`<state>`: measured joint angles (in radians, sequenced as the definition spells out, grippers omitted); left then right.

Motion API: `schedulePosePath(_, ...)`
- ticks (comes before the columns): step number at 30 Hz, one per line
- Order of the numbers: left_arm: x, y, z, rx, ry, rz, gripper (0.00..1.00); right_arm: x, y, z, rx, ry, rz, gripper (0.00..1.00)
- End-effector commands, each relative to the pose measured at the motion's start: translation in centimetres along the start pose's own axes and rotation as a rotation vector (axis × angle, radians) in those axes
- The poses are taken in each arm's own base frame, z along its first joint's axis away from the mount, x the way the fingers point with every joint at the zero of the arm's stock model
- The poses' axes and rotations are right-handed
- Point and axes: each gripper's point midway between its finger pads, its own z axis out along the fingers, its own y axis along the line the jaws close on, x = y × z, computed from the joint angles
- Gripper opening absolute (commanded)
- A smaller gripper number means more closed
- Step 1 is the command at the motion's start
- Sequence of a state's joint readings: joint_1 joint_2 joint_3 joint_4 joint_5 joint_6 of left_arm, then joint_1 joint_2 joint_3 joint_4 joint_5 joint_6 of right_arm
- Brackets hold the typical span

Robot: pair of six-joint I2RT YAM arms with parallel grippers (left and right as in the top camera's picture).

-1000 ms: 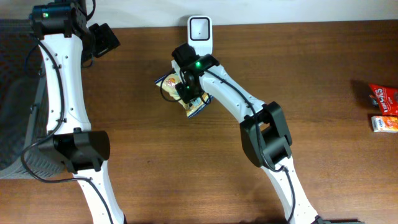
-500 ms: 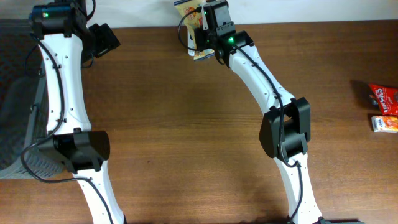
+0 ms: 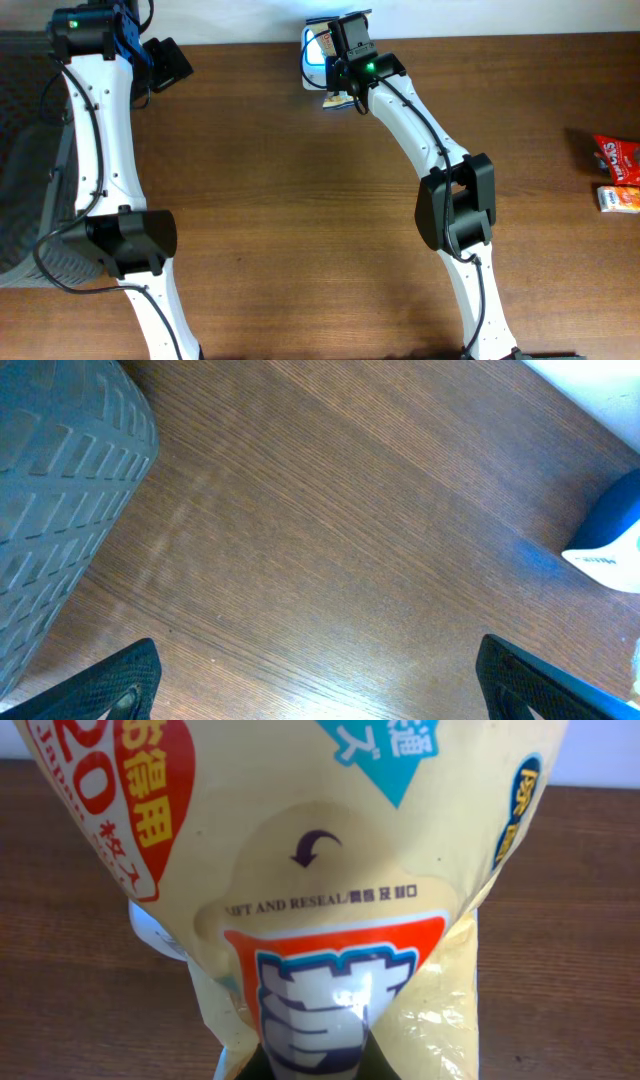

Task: Scan the item barcode
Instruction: 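Grasp the wipes pack with the right gripper and raise it to the scanner, then carry the wipes pack to the right edge and release it, right gripper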

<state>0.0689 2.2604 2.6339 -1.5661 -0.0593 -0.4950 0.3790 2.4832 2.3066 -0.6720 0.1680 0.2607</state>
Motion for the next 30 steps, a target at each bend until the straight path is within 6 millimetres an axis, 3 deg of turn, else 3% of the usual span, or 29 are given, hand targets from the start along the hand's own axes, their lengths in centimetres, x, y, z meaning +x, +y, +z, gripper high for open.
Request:
schedulePosePath(1,-0.4,-0.1,-1.4,0.02,-0.031,-0.012,0.99,-0.9,0.3,0.0,-0.032,-0.021,0.028,0.04)
schedulePosePath(9,-0.4,-0.1,-1.4,0.02,-0.031,-0.012,0.99,-0.7,0.2,-0.6,-0.031,-0.007,0.026,0.04)
schedulePosePath(11,-0.4,-0.1,-1.4,0.02,-0.031,-0.012,0.99,-2.0,-0.2,-2.0,-0.032,-0.031,0.047,0.04)
schedulePosePath(13,-0.4,-0.1,-1.4,0.02,-0.031,-0.013,0.99,-4.8,-3.0,-5.0,-0.002,-0.085,0.169,0.04)
schedulePosePath(16,-0.4,-0.1,-1.4,0.02,-0.031,-0.012,0.99,-7.1,-11.2,-9.2,0.119,-0.121,0.342,0.04)
schedulePosePath(18,-0.4,-0.1,-1.4,0.02,-0.031,-0.012,0.99,-6.3,-18.1,-10.7,0.239,-0.089,0.41,0.04)
schedulePosePath(19,-0.4,-0.1,-1.4,0.02,-0.031,-0.013,0.99,-4.3,-23.2,-11.3,0.327,-0.025,0.461,0.04)
schedulePosePath(22,-0.4,0.0,-1.4,0.02,-0.031,-0.013,0.99,2.4,-35.0,-13.0,0.506,0.158,0.616,0.06)
schedulePosePath(25,-0.4,-0.1,-1.4,0.02,-0.031,-0.013,0.99,7.6,-43.3,-15.6,0.617,0.24,0.762,0.14)
schedulePosePath(26,-0.4,-0.1,-1.4,0.02,-0.031,-0.013,0.99,8.9,-45.2,-16.3,0.642,0.252,0.799,0.22)
schedulePosePath(27,-0.4,-0.1,-1.4,0.02,-0.031,-0.013,0.99,10.1,-46.8,-16.9,0.657,0.264,0.829,0.36)
schedulePosePath(28,-0.4,-0.1,-1.4,0.02,-0.031,-0.013,0.99,11.1,-48.0,-17.3,0.646,0.28,0.831,0.64)
schedulePosePath(29,-0.4,-0.1,-1.4,0.02,-0.031,-0.013,0.99,11.5,-48.7,-17.5,0.625,0.286,0.832,0.84)
schedulePosePath(30,-0.4,-0.1,-1.4,0.019,-0.031,-0.013,0.99,11.6,-48.8,-17.5,0.597,0.288,0.819,0.95)
